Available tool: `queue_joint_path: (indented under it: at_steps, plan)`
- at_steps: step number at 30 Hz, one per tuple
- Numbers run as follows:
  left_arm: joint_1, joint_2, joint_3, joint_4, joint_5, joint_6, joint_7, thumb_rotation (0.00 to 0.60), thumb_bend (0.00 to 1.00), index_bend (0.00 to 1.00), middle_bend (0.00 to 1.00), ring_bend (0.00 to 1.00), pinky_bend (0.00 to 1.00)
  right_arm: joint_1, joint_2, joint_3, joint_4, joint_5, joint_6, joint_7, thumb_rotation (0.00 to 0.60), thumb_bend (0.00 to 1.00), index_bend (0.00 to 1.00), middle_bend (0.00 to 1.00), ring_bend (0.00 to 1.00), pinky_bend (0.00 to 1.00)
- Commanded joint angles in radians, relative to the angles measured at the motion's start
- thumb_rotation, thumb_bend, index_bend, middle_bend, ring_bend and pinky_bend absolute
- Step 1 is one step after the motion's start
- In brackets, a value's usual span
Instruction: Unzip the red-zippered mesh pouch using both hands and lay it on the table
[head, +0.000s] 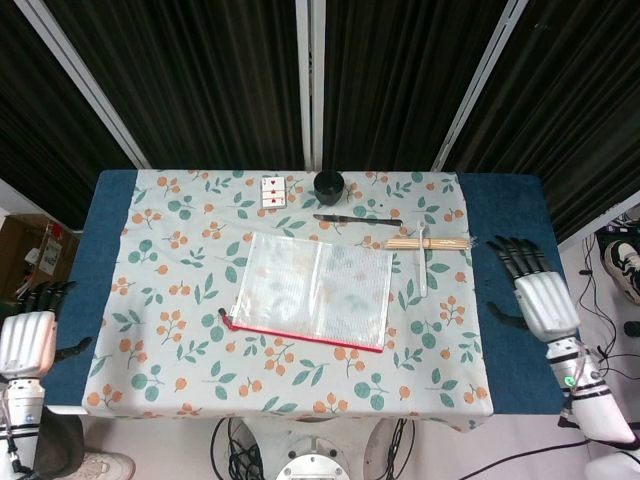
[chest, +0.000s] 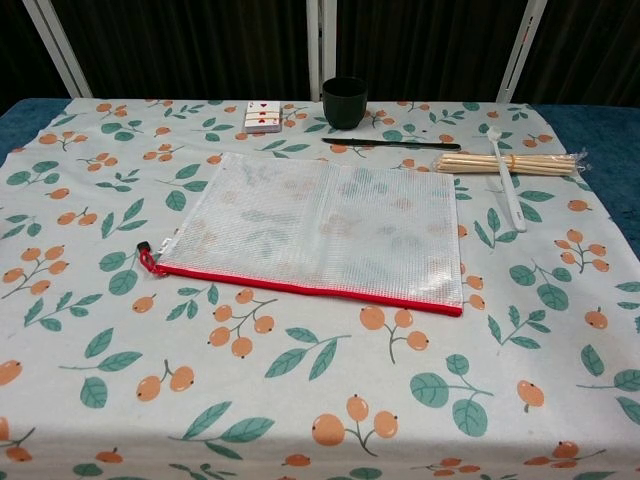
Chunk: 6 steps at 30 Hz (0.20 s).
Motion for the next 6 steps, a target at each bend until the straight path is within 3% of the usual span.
queue_joint_path:
  at_steps: [1, 6]
  plan:
    - [0.060, 0.026, 0.036, -0.022, 0.038, 0.074, -0.024, 0.600, 0.09, 0.19, 0.17, 0.11, 0.17, -0.117, 0.021, -0.017, 0.015, -0.027, 0.114, 0.053, 0.600, 0.18, 0.00, 0.05, 0.00, 0.00]
    - [0.111, 0.031, 0.079, -0.066, 0.077, 0.123, -0.008, 0.600, 0.09, 0.19, 0.17, 0.11, 0.17, -0.184, 0.030, -0.045, 0.032, -0.059, 0.145, 0.119, 0.600, 0.18, 0.00, 0.05, 0.00, 0.00]
